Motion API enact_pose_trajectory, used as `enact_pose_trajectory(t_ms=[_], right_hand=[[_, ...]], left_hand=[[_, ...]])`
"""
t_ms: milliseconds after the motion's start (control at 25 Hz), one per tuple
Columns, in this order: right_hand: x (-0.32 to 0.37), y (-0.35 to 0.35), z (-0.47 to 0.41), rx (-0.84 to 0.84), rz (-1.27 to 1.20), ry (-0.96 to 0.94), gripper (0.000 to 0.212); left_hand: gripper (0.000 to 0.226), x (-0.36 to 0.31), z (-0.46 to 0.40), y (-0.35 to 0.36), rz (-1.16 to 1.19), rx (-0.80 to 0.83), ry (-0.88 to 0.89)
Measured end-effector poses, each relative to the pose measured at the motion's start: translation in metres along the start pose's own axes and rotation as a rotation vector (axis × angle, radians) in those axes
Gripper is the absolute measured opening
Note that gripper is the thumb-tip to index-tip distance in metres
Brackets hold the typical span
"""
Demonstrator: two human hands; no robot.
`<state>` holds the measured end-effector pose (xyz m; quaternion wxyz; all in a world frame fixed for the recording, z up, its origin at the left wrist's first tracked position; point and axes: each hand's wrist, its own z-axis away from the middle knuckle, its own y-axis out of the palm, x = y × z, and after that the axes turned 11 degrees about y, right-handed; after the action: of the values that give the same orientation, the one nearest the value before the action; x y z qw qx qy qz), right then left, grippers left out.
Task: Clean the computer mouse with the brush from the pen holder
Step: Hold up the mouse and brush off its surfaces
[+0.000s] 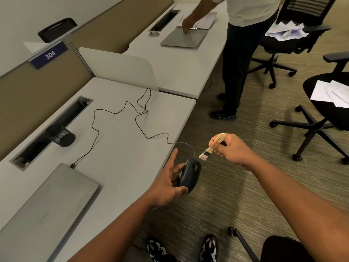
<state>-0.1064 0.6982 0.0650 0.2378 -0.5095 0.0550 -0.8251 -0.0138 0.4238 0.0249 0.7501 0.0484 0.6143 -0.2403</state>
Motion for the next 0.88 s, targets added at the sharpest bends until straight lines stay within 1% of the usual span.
enact_pose_trajectory(t_ms=[40,120,160,200,280,400,520,560,720,800,880], right_hand=[[0.000,0.000,0.001,0.016,-0.100,-0.014,0.009],[0.003,0.001,0.003,0.111,-0.361,-0.013,0.024],[0.004,0.002,0.003,0.158,-0.426,-0.006,0.029],[0.004,0.002,0.003,0.190,-0.431,-0.004,0.030],[0.002,0.001,0.002,0.224,-0.362,-0.002,0.027],[-0.002,-0.005,0.002,0.232,-0.338,0.021,0.026],[-0.005,-0.012,0.000,0.229,-0.334,0.023,0.013],[-0.007,-0.014,-0.001,0.222,-0.300,0.022,0.008],[-0.015,-0.014,-0.001,0.153,-0.076,0.019,0.009],[-0.014,-0.010,-0.001,0.096,-0.139,-0.002,0.009],[-0.012,-0.008,-0.001,0.085,-0.320,0.004,0.009]], left_hand=[[0.134,-0.001,0.000,0.000,0.002,0.004,0.002],[0.133,-0.003,0.000,-0.001,-0.002,0.011,0.007],[0.133,-0.005,0.000,0.000,-0.004,0.010,0.010],[0.133,-0.006,0.000,0.000,-0.006,0.005,0.012],[0.133,-0.008,-0.001,0.001,0.001,0.000,0.019],[0.134,-0.009,0.000,0.000,0.016,0.020,0.036],[0.134,-0.008,0.001,0.000,0.021,0.028,0.033],[0.134,-0.008,0.001,-0.001,0.024,0.019,0.029],[0.133,-0.009,0.001,-0.004,0.014,0.011,0.033],[0.132,-0.010,0.000,-0.004,0.005,0.012,0.029],[0.133,-0.009,-0.001,-0.003,-0.004,0.011,0.018]])
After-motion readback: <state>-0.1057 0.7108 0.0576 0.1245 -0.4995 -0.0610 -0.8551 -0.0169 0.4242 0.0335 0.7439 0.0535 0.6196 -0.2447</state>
